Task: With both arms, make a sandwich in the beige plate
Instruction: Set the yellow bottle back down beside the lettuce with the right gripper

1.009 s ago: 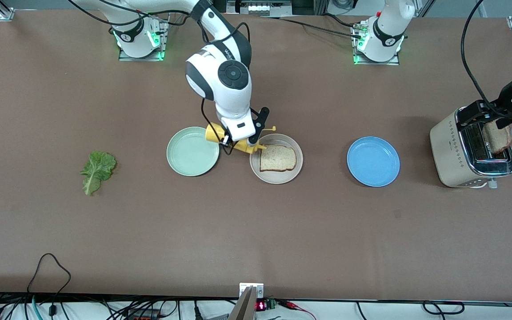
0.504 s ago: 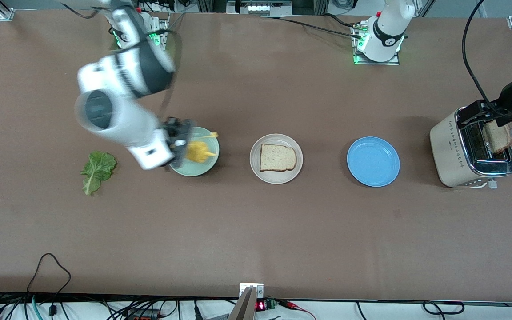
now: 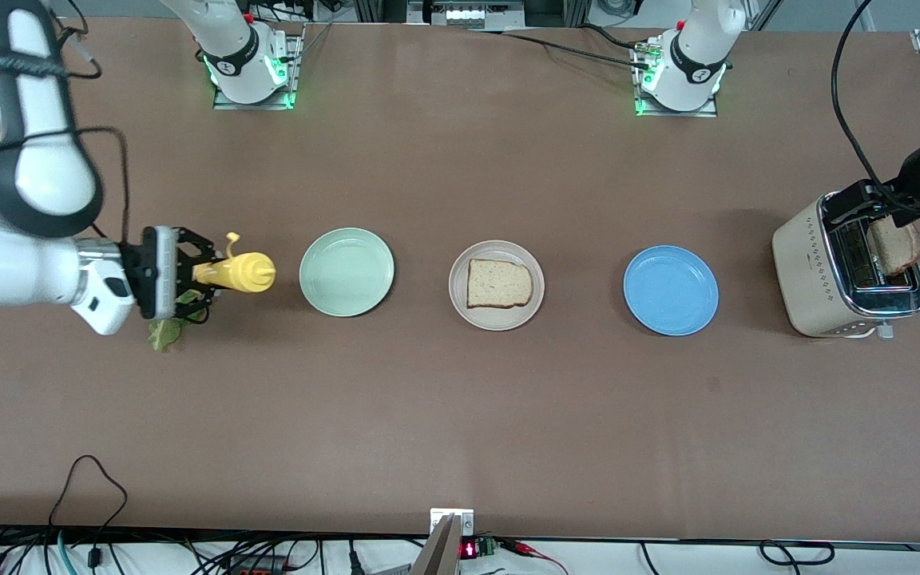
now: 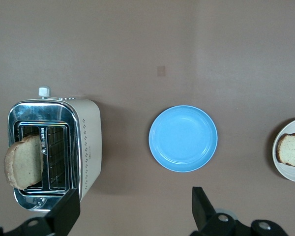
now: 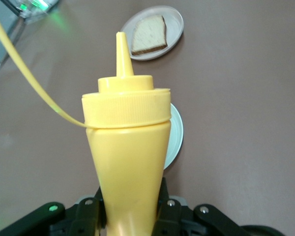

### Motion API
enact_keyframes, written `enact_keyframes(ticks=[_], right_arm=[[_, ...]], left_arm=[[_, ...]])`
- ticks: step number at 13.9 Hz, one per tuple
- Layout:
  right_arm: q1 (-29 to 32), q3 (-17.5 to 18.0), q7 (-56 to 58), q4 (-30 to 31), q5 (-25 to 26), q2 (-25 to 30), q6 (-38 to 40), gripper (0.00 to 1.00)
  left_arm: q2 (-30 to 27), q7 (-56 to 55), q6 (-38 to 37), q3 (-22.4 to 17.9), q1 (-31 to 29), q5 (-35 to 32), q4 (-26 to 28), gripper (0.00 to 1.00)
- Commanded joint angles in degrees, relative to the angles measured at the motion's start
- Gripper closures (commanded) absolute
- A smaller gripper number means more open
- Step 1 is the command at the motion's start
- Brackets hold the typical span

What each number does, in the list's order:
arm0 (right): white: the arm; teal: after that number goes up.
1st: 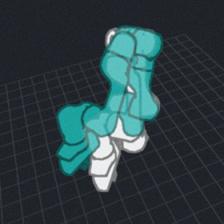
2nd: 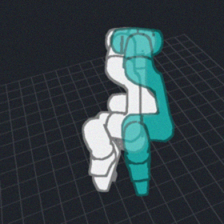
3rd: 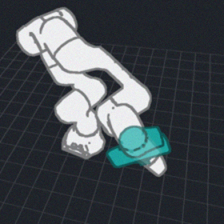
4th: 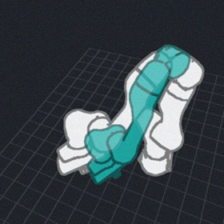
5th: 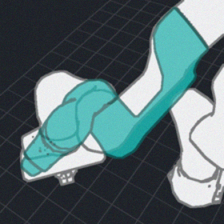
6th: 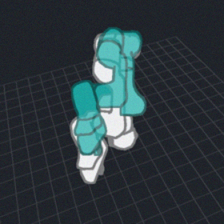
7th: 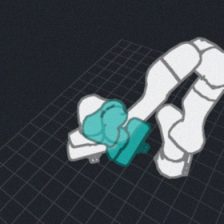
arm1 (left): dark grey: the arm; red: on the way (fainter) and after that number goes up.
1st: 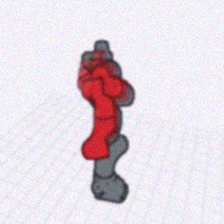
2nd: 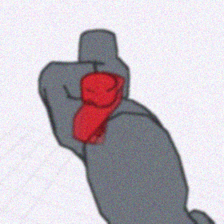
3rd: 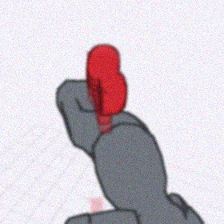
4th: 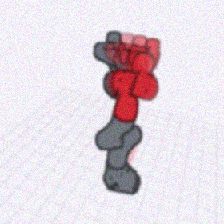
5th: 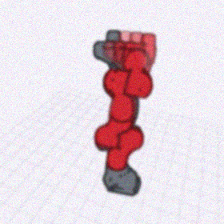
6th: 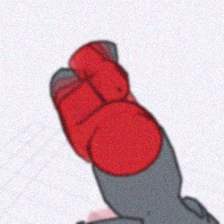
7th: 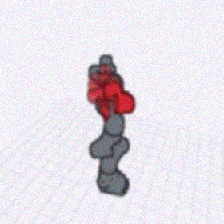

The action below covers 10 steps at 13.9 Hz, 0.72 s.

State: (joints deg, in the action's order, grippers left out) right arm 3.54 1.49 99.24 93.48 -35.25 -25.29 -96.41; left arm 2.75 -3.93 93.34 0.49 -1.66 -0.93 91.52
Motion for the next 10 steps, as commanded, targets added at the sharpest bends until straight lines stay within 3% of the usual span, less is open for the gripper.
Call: enact_keyframes(ticks=[1,7,10], right_arm=[[5.6,1.3,14.9,3.8,-9.4,-4.0,1.7,1.00],[10.2,1.3,36.8,4.7,-23.5,-16.4,6.4,1.00],[11.0,1.3,40.7,4.7,-27.0,-18.7,8.4,1.00]], left_arm=[[0.2,-0.1,-0.7,0.2,-0.3,0.1,-0.6,0.00],[0.4,0.0,-0.6,0.2,-0.2,-0.2,-0.5,0.00],[0.4,0.0,-0.6,0.2,-0.2,-0.2,-0.4,0.00]])
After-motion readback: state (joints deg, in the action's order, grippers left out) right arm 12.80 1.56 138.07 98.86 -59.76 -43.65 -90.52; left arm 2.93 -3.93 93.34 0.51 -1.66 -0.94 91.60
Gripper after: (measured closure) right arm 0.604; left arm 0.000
